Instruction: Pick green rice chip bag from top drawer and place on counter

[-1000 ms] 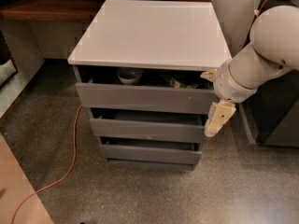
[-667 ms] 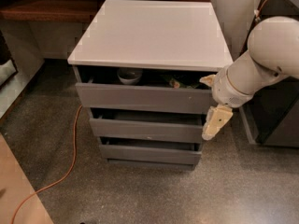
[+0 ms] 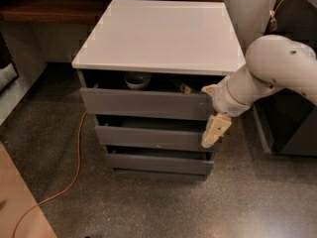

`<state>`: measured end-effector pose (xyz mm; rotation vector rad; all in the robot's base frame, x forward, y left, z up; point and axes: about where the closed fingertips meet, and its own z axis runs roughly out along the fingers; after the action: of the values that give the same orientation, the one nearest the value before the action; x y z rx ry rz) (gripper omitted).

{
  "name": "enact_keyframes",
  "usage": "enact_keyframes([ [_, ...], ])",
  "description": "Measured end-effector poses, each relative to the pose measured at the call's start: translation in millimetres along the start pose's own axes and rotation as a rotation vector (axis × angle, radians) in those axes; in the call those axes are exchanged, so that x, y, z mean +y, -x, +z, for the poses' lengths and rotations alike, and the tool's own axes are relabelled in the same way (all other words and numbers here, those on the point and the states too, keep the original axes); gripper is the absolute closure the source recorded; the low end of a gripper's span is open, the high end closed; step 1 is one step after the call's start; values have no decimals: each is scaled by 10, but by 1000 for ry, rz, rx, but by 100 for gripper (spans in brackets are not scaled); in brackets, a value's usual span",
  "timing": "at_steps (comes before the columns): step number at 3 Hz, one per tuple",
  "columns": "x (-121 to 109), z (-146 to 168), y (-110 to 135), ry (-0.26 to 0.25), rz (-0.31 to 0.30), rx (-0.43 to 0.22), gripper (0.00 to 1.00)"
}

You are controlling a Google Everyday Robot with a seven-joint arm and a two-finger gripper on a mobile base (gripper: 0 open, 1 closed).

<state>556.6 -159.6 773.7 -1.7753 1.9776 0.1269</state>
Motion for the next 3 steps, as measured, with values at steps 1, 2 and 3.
enact_keyframes([
  [1, -185, 252, 22, -14, 7, -19, 0],
  [2, -404, 490, 56, -39, 1, -27, 0],
  [3, -606, 731, 88, -46, -10, -34, 0],
])
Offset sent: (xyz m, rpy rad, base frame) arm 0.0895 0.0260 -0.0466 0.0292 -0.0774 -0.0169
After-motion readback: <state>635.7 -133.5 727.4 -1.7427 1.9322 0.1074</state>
